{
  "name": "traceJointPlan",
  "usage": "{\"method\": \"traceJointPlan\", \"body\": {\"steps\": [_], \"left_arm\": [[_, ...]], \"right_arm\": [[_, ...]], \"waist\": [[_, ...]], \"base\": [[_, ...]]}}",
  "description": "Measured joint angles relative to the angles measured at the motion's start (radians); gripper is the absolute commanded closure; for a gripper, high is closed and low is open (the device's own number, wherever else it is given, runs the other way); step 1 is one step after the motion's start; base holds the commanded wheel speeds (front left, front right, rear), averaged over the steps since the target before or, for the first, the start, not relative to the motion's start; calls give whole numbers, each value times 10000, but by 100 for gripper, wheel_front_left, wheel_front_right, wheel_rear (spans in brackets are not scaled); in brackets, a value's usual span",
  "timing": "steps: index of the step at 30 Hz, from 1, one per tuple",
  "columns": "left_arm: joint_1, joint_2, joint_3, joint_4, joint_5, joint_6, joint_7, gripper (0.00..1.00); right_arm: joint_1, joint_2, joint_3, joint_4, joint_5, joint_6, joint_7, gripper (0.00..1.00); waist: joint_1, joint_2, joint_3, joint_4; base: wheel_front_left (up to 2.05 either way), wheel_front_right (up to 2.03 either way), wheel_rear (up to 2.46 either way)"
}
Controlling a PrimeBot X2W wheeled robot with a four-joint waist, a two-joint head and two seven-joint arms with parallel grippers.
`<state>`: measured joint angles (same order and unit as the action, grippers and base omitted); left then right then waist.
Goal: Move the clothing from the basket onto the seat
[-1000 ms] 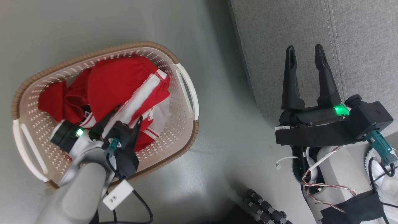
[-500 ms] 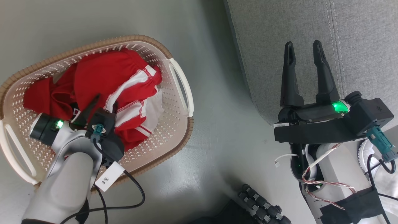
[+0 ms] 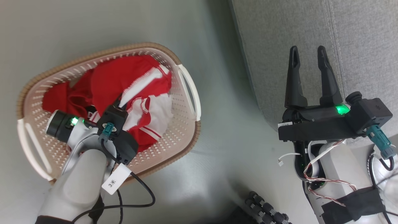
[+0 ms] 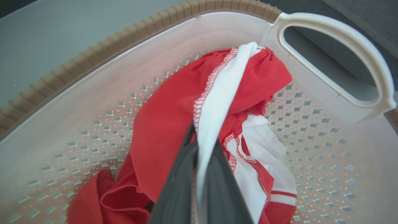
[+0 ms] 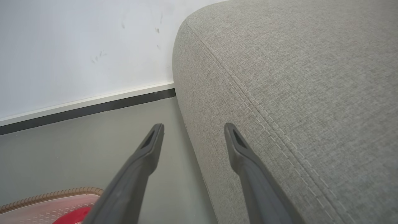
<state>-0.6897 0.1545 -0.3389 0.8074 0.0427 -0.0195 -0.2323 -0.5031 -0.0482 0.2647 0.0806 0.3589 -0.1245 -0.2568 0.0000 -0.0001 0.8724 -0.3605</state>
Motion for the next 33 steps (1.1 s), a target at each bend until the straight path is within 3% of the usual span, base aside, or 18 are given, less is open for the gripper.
{"method": "traceJointPlan", "body": {"steps": [17,33], "left_arm": [[449,-589,79,-499,-926,-523,-173,100],[1520,-579,384,-2061,-1580,-786,-174,100]], "right_arm": [[122,-4,-508,1333,-673,4,2,0],[700,-44,-844,2472,-989,293,2,0]], "waist": [[0,0,-1677,873],[-2,0,-3991,1656]], "base": [[0,0,0],[0,0,0]]}}
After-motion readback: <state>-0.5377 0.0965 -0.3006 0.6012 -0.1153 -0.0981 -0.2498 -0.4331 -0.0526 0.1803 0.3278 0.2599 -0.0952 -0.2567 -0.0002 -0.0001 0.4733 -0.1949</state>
